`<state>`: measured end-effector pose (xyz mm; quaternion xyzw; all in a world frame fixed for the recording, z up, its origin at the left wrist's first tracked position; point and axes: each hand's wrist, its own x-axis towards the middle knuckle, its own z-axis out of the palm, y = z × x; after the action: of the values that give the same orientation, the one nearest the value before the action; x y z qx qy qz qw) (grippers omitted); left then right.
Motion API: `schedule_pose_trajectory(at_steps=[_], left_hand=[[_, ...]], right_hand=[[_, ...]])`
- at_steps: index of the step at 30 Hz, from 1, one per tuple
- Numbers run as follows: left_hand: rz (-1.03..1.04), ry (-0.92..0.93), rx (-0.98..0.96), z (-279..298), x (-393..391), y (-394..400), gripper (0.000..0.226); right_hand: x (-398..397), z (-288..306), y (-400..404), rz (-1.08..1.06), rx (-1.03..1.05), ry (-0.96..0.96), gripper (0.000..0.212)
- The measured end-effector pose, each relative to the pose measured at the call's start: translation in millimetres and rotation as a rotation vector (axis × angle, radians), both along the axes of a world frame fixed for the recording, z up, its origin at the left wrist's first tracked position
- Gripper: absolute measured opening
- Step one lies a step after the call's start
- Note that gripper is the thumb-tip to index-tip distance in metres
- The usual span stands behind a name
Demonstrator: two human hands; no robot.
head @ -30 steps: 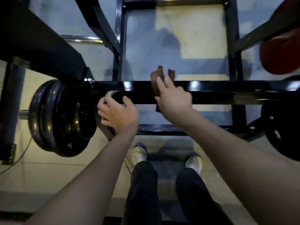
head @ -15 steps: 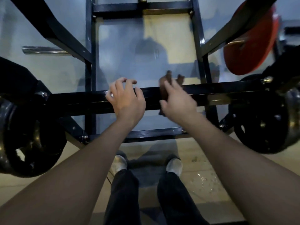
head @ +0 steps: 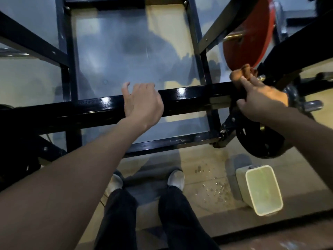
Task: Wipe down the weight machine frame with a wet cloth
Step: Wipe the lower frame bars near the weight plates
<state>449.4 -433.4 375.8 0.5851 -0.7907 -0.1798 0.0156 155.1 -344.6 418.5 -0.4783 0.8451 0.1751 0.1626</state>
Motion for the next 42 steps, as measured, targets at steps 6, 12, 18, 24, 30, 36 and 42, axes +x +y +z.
schedule_pose_trajectory(at_steps=[6, 12, 18, 24, 30, 36, 42], left_hand=[[0.042, 0.032, -0.013, -10.0, -25.0, 11.0, 0.038], [0.111, 0.042, -0.069, -7.5, -35.5, 15.3, 0.038], [0.033, 0.576, 0.352, 15.1, -69.1, 64.0, 0.016], [0.402, 0.913, 1.118, 22.4, -114.8, 103.9, 0.019], [0.479, 0.935, 1.145, 17.5, -111.0, 116.1, 0.028], [0.345, 0.924, 1.178, 34.2, -88.2, 123.3, 0.030], [-0.336, 0.085, -0.023, 26.5, -33.9, 99.9, 0.065]], right_hand=[[65.6, -15.1, 9.6, 0.111, -0.278, -0.315, 0.072], [25.3, -21.2, 37.2, 0.178, -0.324, -0.258, 0.072], [36.7, -10.2, 89.9, -0.701, -0.742, -0.970, 0.064], [77.0, -15.7, 123.6, -1.107, -0.748, -1.573, 0.054], [94.7, -17.9, 120.4, -1.041, -0.651, -1.463, 0.035], [109.8, -29.5, 126.9, -1.038, -0.720, -1.351, 0.037], [116.4, -36.8, 135.5, -1.734, -0.660, -1.571, 0.048]])
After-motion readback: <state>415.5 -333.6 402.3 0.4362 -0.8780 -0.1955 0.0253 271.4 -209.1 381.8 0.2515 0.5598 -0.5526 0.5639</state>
